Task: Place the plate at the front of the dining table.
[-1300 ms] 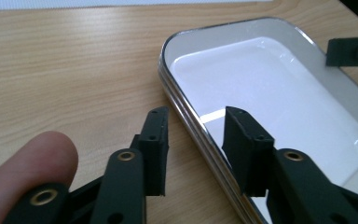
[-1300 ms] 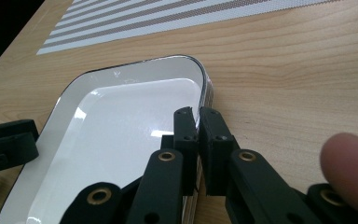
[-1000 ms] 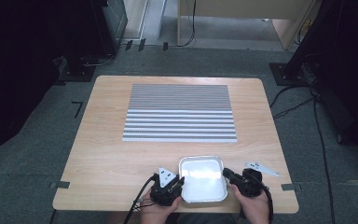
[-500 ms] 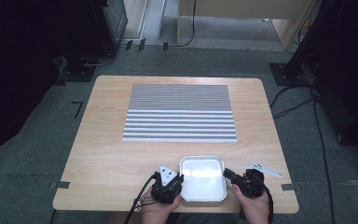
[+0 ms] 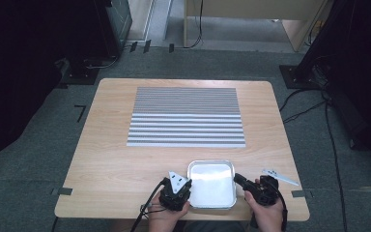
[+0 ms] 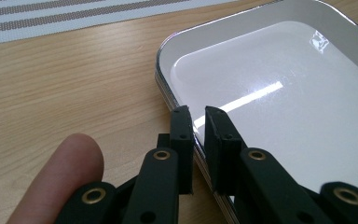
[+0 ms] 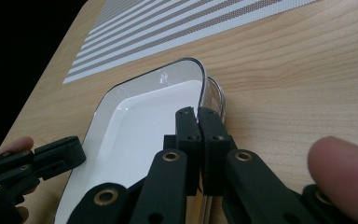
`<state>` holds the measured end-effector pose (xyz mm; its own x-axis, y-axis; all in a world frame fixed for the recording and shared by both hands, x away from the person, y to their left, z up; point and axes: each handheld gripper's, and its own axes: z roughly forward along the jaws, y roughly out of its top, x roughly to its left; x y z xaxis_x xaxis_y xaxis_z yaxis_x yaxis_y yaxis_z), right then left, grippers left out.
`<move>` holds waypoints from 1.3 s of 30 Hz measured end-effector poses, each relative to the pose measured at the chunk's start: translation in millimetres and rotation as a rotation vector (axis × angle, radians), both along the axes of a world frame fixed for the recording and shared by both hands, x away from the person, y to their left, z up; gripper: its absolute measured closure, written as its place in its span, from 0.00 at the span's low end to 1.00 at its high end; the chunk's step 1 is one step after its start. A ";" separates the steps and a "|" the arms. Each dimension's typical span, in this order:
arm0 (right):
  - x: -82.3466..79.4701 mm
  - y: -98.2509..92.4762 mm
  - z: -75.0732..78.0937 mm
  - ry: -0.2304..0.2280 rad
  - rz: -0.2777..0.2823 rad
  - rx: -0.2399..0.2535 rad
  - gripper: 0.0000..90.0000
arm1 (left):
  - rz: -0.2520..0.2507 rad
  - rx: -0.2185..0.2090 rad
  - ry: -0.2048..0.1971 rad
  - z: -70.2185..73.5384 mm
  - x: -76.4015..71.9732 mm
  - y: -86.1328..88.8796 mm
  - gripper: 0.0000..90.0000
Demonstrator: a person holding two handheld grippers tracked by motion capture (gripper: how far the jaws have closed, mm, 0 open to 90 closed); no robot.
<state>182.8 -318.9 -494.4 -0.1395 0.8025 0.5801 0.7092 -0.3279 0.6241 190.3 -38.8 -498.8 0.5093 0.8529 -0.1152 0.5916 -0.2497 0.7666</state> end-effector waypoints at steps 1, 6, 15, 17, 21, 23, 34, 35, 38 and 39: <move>0.0 0.0 0.0 0.000 0.000 0.000 1.00 | 0.000 0.000 0.000 0.0 0.0 0.0 0.91; -0.8 -3.5 0.8 -0.004 -0.016 0.008 1.00 | -0.002 0.002 -0.009 0.2 -0.6 -1.2 0.87; -4.6 -15.6 4.1 -0.016 -0.073 -0.011 1.00 | 0.011 0.013 -0.029 0.4 -3.9 -4.5 0.81; -3.6 -12.6 2.6 -0.007 -0.056 -0.015 1.00 | 0.012 0.009 -0.028 0.7 -4.3 -3.2 0.84; 0.7 -5.6 -4.3 0.028 -0.013 -0.003 0.98 | 0.010 0.013 -0.033 1.4 -5.7 -3.4 0.85; 2.5 -3.3 -7.5 0.047 0.004 0.004 0.97 | 0.010 0.016 -0.026 0.6 -5.2 -3.0 0.85; 4.3 -0.8 -11.2 0.080 0.006 0.018 0.99 | 0.027 0.012 -0.032 -0.7 -5.8 -3.8 0.88; 4.3 -0.8 -11.2 0.080 0.006 0.018 0.99 | 0.027 0.012 -0.032 -0.7 -5.8 -3.8 0.88; 1.3 -1.2 -7.3 0.057 -0.009 0.018 0.99 | 0.016 0.018 -0.036 -0.5 -5.8 -4.8 0.88; 1.3 -1.2 -7.3 0.057 -0.009 0.018 0.99 | 0.016 0.018 -0.036 -0.5 -5.8 -4.8 0.88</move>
<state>184.1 -320.2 -501.6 -0.0987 0.7927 0.6016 0.7400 -0.3457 0.5770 184.5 -43.6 -499.3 0.4987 0.8629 -0.0819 0.5680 -0.2539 0.7829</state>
